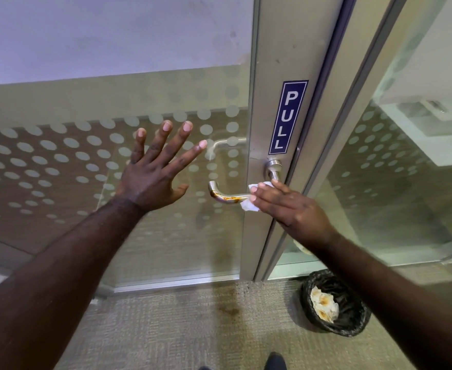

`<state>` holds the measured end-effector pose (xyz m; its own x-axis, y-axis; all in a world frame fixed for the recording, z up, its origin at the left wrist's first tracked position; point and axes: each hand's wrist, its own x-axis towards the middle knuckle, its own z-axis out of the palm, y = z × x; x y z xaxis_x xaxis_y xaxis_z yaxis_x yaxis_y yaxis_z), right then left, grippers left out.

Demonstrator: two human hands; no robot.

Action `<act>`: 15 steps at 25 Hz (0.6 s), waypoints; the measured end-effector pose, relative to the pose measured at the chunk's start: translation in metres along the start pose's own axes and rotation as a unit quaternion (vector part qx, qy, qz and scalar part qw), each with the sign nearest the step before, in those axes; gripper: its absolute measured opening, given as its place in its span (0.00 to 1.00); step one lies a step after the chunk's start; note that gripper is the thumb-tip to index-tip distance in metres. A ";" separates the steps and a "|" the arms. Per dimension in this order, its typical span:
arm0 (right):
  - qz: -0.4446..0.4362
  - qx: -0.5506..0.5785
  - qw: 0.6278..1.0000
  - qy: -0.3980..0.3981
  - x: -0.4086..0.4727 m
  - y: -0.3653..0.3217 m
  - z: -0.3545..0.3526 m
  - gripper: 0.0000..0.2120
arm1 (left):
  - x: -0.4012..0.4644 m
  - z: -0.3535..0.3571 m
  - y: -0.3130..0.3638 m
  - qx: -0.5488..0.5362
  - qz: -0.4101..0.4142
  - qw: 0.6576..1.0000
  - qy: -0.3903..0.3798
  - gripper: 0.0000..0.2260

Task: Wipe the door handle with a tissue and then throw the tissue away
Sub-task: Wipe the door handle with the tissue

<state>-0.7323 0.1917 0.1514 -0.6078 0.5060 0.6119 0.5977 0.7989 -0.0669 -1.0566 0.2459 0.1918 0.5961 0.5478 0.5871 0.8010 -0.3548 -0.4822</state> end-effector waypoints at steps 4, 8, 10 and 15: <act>0.051 -0.053 0.996 0.055 0.013 -0.032 0.024 0.16 | -0.001 0.002 -0.002 0.006 0.007 1.000 0.006 0.56; 0.074 -0.083 0.992 0.057 0.026 -0.053 0.034 0.18 | -0.001 0.004 -0.002 0.013 0.011 1.000 0.005 0.56; 0.079 -0.101 0.990 0.052 0.036 -0.065 0.040 0.18 | -0.001 0.004 -0.003 0.018 0.015 1.000 0.009 0.55; 0.115 -0.153 0.980 0.048 0.058 -0.092 0.053 0.14 | -0.002 0.004 -0.004 0.012 0.019 1.000 0.008 0.55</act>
<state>-0.8505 0.1650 0.1510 -0.3952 0.6176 0.6800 0.8510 0.5249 0.0178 -1.0609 0.2492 0.1903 0.6269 0.5217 0.5787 0.7765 -0.3569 -0.5194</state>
